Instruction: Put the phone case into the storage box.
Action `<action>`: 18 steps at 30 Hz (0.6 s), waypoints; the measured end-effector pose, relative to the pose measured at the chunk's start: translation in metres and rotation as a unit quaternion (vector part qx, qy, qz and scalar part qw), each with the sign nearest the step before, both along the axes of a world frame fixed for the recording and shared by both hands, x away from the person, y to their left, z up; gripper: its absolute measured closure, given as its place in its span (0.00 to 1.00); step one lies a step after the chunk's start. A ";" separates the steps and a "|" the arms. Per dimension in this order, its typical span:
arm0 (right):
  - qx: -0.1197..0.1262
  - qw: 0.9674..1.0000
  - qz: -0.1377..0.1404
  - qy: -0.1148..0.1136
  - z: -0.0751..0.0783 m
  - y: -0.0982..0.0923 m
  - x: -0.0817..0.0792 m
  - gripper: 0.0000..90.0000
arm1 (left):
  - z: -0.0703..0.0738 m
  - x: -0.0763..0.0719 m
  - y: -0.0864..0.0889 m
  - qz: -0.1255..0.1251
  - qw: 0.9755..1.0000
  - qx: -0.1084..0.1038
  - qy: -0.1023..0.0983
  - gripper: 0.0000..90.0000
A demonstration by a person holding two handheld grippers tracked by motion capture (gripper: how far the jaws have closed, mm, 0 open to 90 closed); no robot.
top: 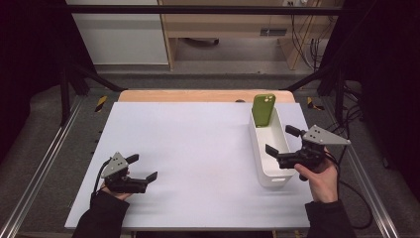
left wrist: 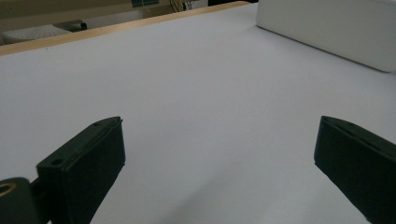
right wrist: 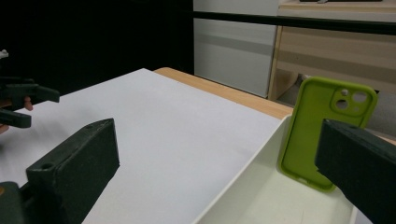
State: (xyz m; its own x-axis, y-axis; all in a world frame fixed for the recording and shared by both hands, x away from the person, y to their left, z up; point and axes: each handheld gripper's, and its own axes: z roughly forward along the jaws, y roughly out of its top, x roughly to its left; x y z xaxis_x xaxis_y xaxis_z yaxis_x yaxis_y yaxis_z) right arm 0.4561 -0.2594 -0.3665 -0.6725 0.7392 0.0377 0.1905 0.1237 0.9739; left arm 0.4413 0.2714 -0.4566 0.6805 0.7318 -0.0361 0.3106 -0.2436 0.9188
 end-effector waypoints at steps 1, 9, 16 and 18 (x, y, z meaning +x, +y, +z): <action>0.001 1.000 0.000 0.000 -0.003 -0.002 -0.002 0.01 | 0.000 0.000 0.000 -0.001 1.000 0.000 -0.001 0.02; 0.018 0.999 0.014 -0.024 -0.025 -0.023 -0.016 0.01 | 0.000 -0.001 0.000 -0.001 1.000 -0.003 -0.004 0.02; 0.000 1.000 0.005 -0.005 -0.043 -0.035 -0.021 0.01 | 0.001 -0.001 0.001 -0.002 1.000 -0.008 -0.007 0.02; 0.000 1.000 0.002 0.002 -0.048 -0.038 -0.023 0.01 | 0.001 -0.001 0.001 -0.001 1.000 -0.009 -0.007 0.02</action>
